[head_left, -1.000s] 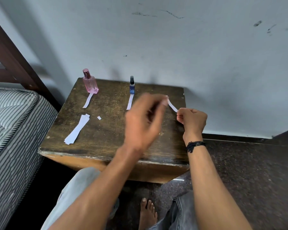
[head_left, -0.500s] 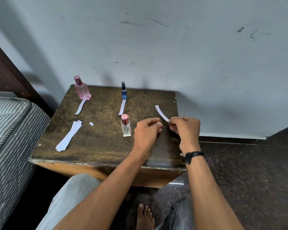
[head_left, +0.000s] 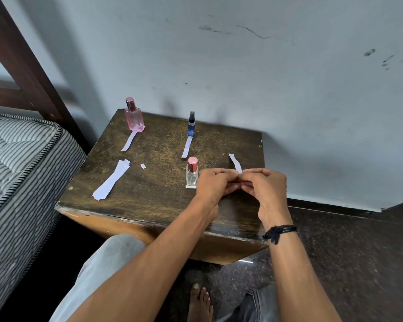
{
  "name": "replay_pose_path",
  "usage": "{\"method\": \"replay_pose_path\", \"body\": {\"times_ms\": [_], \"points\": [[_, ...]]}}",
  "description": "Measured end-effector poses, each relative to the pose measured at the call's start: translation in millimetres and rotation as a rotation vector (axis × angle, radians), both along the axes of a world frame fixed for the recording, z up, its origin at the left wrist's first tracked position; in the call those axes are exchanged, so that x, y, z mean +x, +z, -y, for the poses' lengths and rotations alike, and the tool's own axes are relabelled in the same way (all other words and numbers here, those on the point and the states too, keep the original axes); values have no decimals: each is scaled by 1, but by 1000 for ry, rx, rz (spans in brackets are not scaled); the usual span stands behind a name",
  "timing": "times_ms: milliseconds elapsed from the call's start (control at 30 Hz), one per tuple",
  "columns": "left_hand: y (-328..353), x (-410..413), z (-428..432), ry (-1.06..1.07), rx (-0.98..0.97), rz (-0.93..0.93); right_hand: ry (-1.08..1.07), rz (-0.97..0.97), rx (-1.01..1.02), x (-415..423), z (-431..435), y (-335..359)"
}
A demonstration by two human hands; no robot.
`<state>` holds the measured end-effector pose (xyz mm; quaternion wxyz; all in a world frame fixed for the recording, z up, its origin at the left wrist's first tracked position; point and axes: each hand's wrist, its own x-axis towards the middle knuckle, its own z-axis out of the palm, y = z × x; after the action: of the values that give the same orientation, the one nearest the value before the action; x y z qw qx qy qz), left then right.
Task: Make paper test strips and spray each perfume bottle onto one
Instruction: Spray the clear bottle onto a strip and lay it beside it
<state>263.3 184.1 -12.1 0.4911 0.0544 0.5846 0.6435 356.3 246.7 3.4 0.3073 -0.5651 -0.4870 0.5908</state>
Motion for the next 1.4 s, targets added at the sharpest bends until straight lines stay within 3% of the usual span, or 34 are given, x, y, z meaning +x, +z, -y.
{"method": "replay_pose_path", "body": {"times_ms": [333, 500, 867, 1067, 1400], "points": [[-7, 4, -3, -6, -36, -119, 97, 0, -81, 14, -13, 4], [-12, 2, -5, -33, -64, -203, -60, -20, 81, 12, -37, -11], [-19, 0, -6, -114, -85, -414, 174, 42, 228, -22, -74, -26], [-18, -1, -8, -107, -79, -462, 156, -44, 224, -27, -85, -29], [-19, 11, -14, -262, -137, -1168, 201, 36, 435, -40, -108, -44]]}}
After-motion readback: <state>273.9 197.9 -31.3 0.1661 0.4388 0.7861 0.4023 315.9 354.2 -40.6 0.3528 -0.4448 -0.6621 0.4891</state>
